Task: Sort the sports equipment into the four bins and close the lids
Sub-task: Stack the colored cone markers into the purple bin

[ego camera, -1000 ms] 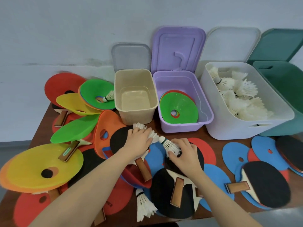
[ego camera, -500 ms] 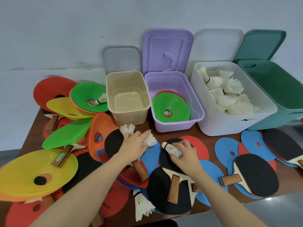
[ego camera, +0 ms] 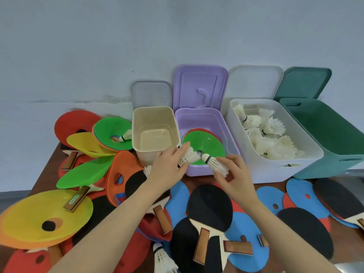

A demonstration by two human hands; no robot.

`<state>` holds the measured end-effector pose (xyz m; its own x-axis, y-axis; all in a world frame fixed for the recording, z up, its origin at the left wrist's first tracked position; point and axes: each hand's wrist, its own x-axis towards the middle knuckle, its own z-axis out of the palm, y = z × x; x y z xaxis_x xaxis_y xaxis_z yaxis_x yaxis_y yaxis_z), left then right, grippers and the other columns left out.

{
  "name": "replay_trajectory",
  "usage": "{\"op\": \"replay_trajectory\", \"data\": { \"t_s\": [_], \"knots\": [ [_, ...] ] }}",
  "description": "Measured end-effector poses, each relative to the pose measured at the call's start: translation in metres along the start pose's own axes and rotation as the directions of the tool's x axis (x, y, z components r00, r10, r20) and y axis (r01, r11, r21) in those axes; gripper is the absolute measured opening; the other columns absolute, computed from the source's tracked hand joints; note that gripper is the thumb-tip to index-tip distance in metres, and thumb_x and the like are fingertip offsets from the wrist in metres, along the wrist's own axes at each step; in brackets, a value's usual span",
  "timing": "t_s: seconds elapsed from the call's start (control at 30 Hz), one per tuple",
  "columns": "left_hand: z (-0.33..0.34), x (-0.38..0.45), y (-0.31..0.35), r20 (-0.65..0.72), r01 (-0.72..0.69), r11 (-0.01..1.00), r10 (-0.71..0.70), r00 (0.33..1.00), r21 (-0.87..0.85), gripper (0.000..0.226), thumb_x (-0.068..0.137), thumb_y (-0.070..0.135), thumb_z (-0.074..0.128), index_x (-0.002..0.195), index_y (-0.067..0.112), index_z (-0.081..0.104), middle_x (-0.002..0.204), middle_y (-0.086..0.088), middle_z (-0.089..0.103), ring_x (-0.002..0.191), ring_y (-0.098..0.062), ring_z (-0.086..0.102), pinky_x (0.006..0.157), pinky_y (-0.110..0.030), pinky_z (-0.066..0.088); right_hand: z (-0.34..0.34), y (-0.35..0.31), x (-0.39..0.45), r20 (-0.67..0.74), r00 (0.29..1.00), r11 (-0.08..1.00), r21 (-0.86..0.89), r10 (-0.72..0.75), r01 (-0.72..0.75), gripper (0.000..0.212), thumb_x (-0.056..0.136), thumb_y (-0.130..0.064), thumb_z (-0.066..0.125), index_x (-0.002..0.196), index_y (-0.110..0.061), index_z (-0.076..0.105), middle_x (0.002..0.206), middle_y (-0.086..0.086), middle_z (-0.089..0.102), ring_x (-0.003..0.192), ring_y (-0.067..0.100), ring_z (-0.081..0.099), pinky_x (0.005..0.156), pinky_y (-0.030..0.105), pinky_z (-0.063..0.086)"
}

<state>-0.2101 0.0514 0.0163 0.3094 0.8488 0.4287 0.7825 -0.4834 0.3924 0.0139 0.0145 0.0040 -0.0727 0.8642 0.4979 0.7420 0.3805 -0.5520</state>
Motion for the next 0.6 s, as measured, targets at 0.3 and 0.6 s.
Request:
{"op": "replay_trajectory", "data": {
  "t_s": [0.3, 0.6],
  "knots": [
    [0.048, 0.096, 0.084, -0.028, 0.016, 0.999, -0.015, 0.999, 0.032, 0.058, 0.081, 0.038, 0.048, 0.134, 0.016, 0.048, 0.107, -0.007, 0.063, 0.098, -0.028, 0.060, 0.079, -0.039, 0.043, -0.082, 0.084, 0.057, -0.166, 0.985, 0.999, -0.018, -0.054, 0.051, 0.037, 0.079, -0.031, 0.059, 0.110, -0.011, 0.066, 0.104, 0.007, 0.053, 0.095, 0.019, 0.053, 0.077, 0.046, 0.048],
    [0.117, 0.177, 0.172, 0.005, 0.118, 0.988, -0.118, 0.993, -0.104, 0.058, 0.087, 0.023, 0.058, 0.140, 0.021, 0.034, 0.148, 0.003, 0.033, 0.129, -0.021, 0.039, 0.094, -0.034, 0.030, -0.159, 0.184, 0.112, -0.126, 0.980, 0.981, -0.091, 0.156, -0.169, 0.039, 0.081, -0.020, 0.070, 0.117, -0.013, 0.055, 0.115, 0.003, 0.054, 0.103, 0.021, 0.053, 0.095, 0.044, 0.039]
  ]
}}
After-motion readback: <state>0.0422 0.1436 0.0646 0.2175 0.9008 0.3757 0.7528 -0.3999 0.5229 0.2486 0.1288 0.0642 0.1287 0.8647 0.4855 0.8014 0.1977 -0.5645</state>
